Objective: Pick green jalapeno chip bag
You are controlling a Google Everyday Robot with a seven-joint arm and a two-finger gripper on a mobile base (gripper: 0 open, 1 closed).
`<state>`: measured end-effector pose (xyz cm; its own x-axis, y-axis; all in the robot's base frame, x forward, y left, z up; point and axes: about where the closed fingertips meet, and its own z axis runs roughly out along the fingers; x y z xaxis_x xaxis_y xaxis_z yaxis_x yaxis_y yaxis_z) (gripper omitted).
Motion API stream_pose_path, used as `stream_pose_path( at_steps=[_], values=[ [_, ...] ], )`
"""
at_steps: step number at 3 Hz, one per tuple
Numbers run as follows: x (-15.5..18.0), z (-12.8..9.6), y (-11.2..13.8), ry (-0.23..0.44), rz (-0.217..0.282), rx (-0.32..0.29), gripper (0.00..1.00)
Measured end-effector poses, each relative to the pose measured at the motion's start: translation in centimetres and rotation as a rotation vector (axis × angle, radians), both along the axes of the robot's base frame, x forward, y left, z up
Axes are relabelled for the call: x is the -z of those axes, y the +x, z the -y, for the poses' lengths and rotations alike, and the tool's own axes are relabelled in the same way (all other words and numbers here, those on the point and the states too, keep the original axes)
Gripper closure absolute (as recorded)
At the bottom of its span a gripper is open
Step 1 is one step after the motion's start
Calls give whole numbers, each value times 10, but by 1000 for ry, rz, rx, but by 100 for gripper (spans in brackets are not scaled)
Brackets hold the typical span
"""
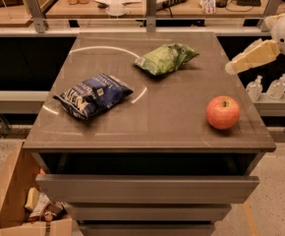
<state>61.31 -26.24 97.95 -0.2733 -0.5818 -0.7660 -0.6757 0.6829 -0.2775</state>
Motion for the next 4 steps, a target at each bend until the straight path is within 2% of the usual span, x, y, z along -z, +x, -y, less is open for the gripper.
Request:
stream_pose_path(
  at_steps=[1, 2, 4],
  values=[
    [2, -5, 10, 25, 25, 25, 0],
    [9, -14, 36, 58, 61, 41, 0],
    [53, -55, 107, 82, 63, 11, 0]
  ],
)
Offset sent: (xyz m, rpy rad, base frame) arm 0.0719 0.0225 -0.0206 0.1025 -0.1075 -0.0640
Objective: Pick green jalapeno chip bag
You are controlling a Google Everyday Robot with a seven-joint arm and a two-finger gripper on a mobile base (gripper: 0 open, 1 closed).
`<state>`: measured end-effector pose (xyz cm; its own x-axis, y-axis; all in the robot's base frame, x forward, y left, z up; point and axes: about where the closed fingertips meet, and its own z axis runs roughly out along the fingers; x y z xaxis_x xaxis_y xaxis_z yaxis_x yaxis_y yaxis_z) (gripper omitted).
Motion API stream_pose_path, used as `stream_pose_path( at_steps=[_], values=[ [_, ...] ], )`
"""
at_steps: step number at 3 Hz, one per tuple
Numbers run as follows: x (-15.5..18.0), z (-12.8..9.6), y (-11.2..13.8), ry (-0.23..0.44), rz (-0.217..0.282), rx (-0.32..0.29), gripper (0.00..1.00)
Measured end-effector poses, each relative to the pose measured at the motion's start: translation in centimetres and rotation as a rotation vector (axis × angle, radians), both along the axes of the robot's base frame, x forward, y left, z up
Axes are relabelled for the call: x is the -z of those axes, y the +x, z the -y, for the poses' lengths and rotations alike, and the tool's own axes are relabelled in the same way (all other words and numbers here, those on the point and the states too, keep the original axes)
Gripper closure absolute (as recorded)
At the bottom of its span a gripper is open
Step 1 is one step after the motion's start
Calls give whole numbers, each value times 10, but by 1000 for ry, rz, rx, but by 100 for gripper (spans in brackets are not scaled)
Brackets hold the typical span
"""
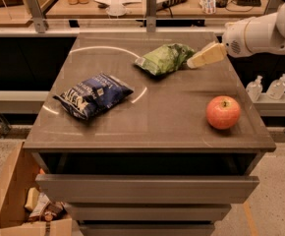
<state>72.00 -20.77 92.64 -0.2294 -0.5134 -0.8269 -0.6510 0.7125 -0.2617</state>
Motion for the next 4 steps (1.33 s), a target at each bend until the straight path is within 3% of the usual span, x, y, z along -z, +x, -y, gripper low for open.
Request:
stream_pose_path(
  at_steps=[1, 3, 4],
  values=[
    [24, -26, 32, 3, -10, -35, 2],
    [50, -46, 65, 10, -32, -66, 47],
    [34, -46, 64, 39, -3, -85, 78]
  ],
)
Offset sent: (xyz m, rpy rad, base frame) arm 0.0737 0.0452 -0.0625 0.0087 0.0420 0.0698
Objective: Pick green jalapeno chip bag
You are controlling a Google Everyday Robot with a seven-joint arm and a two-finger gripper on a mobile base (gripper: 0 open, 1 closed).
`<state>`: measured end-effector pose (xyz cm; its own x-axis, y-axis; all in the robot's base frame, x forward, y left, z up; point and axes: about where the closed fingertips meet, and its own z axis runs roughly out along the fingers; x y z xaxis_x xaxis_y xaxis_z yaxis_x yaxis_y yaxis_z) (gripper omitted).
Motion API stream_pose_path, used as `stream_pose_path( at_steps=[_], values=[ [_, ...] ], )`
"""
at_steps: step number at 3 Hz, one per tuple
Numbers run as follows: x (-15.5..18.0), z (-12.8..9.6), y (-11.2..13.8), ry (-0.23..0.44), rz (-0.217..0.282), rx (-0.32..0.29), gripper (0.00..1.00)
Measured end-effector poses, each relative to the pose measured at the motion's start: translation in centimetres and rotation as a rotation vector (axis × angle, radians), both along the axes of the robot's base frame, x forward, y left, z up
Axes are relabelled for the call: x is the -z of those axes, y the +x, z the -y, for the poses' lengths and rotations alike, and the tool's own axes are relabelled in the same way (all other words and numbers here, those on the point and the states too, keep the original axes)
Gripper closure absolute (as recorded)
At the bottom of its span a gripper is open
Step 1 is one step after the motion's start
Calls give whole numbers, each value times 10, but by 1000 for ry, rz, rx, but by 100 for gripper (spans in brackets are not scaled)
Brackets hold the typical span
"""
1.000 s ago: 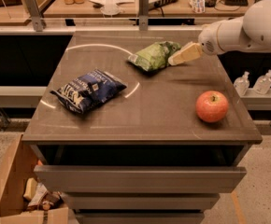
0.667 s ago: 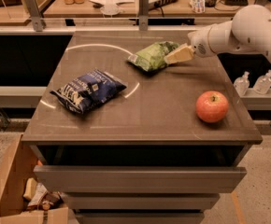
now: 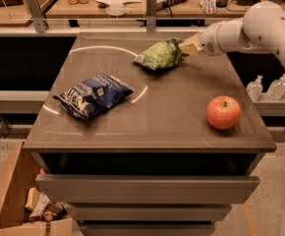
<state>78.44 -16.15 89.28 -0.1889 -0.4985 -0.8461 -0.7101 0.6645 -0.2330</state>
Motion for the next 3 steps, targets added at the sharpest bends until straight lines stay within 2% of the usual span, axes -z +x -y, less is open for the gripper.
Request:
stream_pose_path(
  at_steps=[1, 3],
  values=[
    [-25, 9, -3, 55, 53, 19, 99],
    [-105, 27, -21, 255, 231, 44, 100]
  ],
)
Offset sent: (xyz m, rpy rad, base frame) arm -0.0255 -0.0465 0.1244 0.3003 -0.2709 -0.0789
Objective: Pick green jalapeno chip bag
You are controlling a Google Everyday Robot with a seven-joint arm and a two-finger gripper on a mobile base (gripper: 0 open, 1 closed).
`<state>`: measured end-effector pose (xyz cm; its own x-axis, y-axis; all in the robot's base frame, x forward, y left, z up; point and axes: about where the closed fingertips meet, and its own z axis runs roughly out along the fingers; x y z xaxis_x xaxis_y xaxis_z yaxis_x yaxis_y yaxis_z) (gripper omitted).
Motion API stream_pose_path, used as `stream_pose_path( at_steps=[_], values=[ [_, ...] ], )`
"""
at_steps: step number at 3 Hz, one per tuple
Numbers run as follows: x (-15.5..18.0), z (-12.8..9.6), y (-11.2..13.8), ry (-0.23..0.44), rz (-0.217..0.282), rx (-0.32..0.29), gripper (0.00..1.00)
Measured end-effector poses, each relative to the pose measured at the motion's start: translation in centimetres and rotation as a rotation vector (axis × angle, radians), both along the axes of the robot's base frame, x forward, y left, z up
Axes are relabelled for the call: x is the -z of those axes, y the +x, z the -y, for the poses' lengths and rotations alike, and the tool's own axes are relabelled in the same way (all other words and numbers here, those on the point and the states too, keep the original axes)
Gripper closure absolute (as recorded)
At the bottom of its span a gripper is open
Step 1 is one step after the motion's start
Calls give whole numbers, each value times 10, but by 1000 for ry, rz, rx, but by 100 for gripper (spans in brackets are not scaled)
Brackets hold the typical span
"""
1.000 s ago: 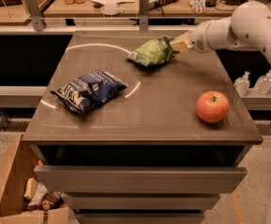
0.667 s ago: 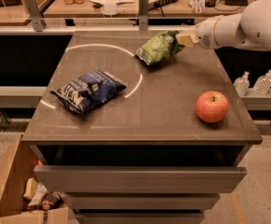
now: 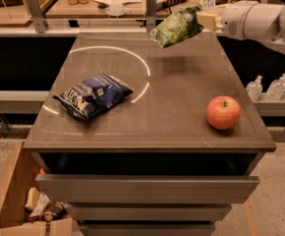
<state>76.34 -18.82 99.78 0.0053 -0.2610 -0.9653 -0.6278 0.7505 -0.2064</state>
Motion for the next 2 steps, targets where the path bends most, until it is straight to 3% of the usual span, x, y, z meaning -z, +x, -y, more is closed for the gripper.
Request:
stream_pose_path(
  at_steps=[1, 2],
  values=[
    [-27, -2, -5, 40, 36, -32, 100],
    [-30, -5, -9, 39, 34, -51, 100]
  ],
)
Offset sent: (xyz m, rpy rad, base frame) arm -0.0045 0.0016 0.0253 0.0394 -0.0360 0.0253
